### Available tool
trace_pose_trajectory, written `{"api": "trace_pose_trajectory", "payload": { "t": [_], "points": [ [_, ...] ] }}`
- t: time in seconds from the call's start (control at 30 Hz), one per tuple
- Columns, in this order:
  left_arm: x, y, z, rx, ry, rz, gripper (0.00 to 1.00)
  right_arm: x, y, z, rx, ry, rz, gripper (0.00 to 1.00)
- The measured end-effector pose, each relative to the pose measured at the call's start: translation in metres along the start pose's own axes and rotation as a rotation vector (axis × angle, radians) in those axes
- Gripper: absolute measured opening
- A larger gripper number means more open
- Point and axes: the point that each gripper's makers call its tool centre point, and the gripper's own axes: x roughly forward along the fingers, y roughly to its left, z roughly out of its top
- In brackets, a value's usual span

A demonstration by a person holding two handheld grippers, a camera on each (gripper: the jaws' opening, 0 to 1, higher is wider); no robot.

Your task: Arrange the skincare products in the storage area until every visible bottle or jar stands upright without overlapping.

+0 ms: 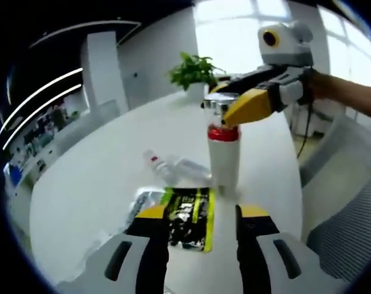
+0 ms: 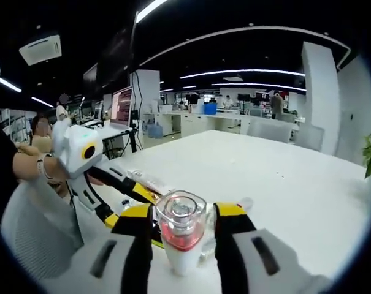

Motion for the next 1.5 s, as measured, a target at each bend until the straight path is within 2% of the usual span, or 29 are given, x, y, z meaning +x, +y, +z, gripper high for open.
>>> {"api": "trace_pose_trajectory", "payload": {
  "t": [0.17,0.27,0.33,0.47,0.6,0.87,0.97,1.07,1.27,1.4,1.5],
  "points": [
    [-0.008,0.005,-0.005,-0.011,0.018,0.016,0.41,-0.003,-0.001,-0.005,0.027,0.03,-0.008,0.45],
    [-0.016,0.01,-0.009,-0.066,0.032,0.031,0.43,-0.007,-0.003,-0.006,0.025,0.041,-0.014,0.47],
    [-0.023,0.012,-0.01,-0.068,0.031,0.046,0.45,-0.011,-0.004,-0.007,0.032,0.046,-0.016,0.49],
    [-0.04,0.022,-0.012,-0.075,0.029,0.096,0.47,-0.016,-0.005,-0.011,0.026,0.07,-0.03,0.52],
    [-0.056,0.031,-0.014,-0.094,0.019,0.144,0.51,-0.022,-0.007,-0.014,0.062,0.08,-0.046,0.55],
    [-0.086,0.047,-0.022,-0.186,-0.004,0.239,0.61,-0.034,-0.009,-0.018,0.03,0.12,-0.093,0.66],
    [-0.094,0.048,-0.024,-0.212,-0.007,0.245,0.63,-0.038,-0.012,-0.021,0.01,0.142,-0.123,0.72],
    [-0.105,0.048,-0.028,-0.237,0.0,0.262,0.7,-0.043,-0.012,-0.023,-0.007,0.156,-0.15,0.77],
    [-0.118,0.049,-0.037,-0.254,0.019,0.29,0.76,-0.048,-0.01,-0.033,-0.021,0.19,-0.167,0.87],
    [-0.124,0.05,-0.04,-0.257,0.025,0.306,0.79,-0.05,-0.008,-0.04,0.002,0.198,-0.169,0.92],
    [-0.129,0.049,-0.041,-0.264,0.032,0.313,0.83,-0.056,-0.01,-0.046,-0.025,0.238,-0.198,0.96]
  ]
}}
